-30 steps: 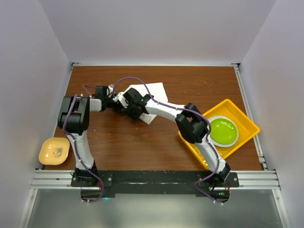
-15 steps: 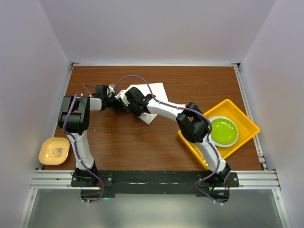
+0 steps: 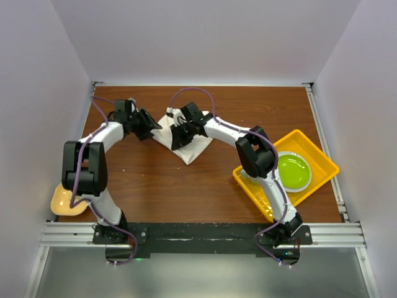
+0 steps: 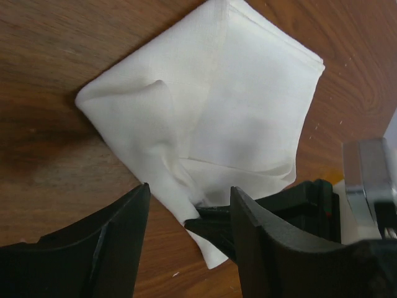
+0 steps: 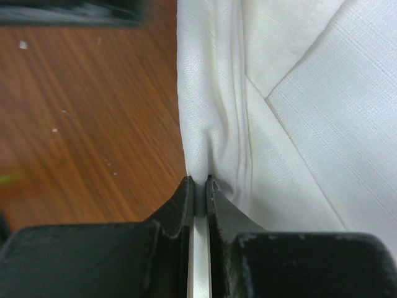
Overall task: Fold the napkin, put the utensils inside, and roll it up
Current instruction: Roll the napkin with the utensil
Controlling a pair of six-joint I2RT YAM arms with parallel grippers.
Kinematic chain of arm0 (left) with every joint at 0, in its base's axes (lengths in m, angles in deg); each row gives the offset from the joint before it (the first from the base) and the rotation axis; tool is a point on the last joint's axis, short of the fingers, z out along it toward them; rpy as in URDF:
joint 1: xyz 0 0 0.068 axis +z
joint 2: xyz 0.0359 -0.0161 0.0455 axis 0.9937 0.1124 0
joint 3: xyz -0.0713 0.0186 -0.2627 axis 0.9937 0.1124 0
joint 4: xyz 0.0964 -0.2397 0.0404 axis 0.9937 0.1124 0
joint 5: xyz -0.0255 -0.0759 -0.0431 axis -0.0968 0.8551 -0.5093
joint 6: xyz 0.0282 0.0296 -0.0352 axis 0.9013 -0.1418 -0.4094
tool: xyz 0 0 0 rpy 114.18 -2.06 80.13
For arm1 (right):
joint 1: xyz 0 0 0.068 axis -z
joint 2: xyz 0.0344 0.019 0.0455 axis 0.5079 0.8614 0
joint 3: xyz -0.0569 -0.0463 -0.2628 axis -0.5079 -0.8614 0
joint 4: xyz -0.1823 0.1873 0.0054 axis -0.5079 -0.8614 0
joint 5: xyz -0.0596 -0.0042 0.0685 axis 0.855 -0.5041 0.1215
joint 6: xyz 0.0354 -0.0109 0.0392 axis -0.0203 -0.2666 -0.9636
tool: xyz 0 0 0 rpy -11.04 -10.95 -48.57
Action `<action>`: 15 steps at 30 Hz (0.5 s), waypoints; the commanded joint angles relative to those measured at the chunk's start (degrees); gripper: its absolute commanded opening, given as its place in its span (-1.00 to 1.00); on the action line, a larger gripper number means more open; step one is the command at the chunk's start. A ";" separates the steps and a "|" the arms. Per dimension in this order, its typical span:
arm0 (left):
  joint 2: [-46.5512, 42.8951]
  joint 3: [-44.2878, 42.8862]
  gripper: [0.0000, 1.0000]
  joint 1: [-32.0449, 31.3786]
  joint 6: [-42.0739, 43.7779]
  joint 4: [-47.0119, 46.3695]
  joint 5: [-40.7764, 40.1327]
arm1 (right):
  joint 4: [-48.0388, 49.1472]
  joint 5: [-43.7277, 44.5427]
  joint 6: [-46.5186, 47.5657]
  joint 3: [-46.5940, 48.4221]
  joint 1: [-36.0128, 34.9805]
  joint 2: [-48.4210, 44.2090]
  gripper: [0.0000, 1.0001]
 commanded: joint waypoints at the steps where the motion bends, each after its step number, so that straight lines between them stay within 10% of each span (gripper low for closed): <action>1: -6.08 1.42 0.22 -0.04 -2.17 7.49 -9.38 | -2.98 -12.39 -10.46 -1.84 2.91 6.41 -1.00; 15: 3.57 -1.90 0.30 -6.37 -16.94 11.20 -4.73 | 10.04 -25.77 -25.52 -4.13 6.96 11.60 -1.00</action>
